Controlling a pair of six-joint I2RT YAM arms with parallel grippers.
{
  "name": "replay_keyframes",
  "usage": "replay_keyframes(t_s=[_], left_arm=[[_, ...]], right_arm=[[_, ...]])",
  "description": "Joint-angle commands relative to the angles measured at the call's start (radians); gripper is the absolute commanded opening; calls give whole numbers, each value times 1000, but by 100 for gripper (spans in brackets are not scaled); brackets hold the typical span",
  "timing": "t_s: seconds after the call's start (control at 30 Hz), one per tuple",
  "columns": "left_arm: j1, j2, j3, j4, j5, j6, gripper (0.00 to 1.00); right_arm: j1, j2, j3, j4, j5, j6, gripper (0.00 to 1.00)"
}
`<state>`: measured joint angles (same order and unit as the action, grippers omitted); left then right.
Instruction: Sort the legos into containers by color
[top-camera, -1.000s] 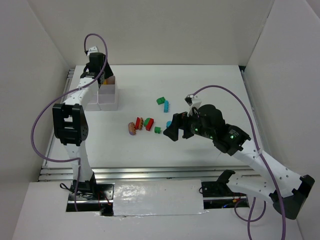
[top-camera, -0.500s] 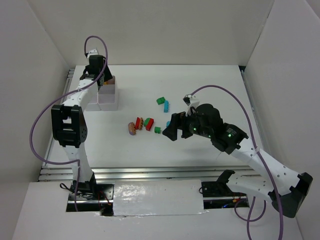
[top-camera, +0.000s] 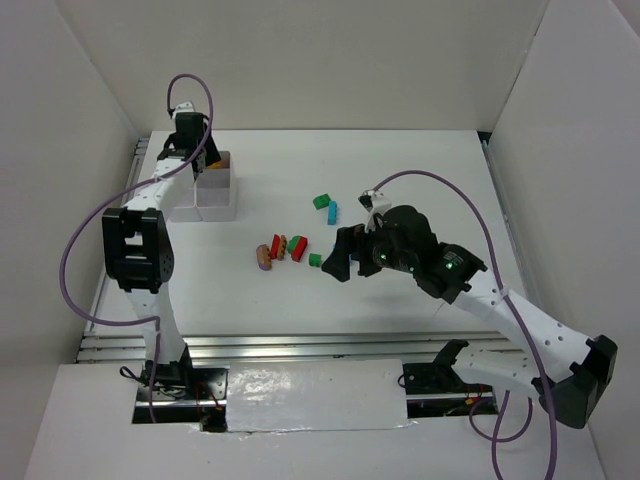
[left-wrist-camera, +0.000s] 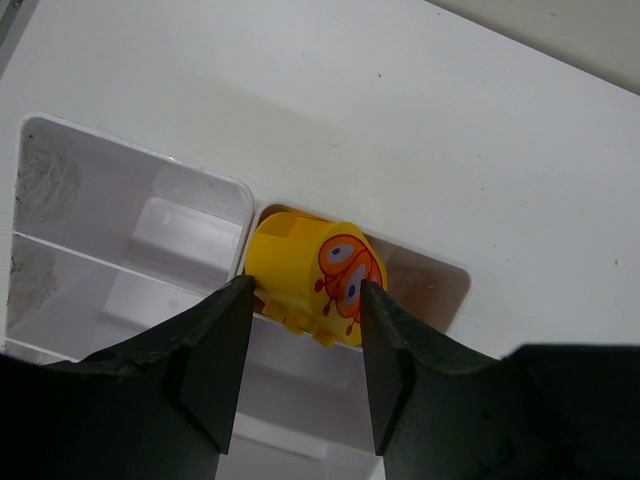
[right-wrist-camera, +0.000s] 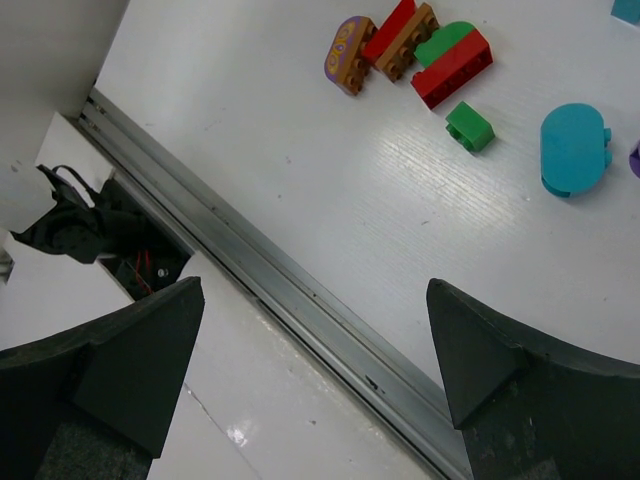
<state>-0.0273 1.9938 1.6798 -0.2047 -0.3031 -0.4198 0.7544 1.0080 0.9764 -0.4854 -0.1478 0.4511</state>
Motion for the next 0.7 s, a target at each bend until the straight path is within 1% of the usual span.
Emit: replay_keyframes(t_s=[0.0,0.1,0.17,0.3,0.4,0.47,0.57,0.63,0.67], left_arm=[[3,-19,12,44,15,12,59],[9,5,40,16,32,6,48],[9,3,32,16,39,-5,46],[9,-44,-29,70,64,-23,43],[10,-33,-22,64,76,-27,35],[10,-21,-5,50,78,-31,34],[9,-35,-29,56,79,-39,31],[10,-59,-54,74,79,-45,33],[9,-67,-58,76,79,-47,38]], right_arm=[[-4,7,47,48,-16,-14,100],[-4,14,47,53,-16,-15,100],[-6,18,45,59,-16,-15,100],[-3,30,47,67,-24,-15,100],[-4,34,44,70,-29,-15,100],[-4,34,42,71,-29,-17,100],[-4,34,44,73,-27,-17,100],[-4,35,42,76,-29,-17,100],[-6,37,42,77,-29,-17,100]])
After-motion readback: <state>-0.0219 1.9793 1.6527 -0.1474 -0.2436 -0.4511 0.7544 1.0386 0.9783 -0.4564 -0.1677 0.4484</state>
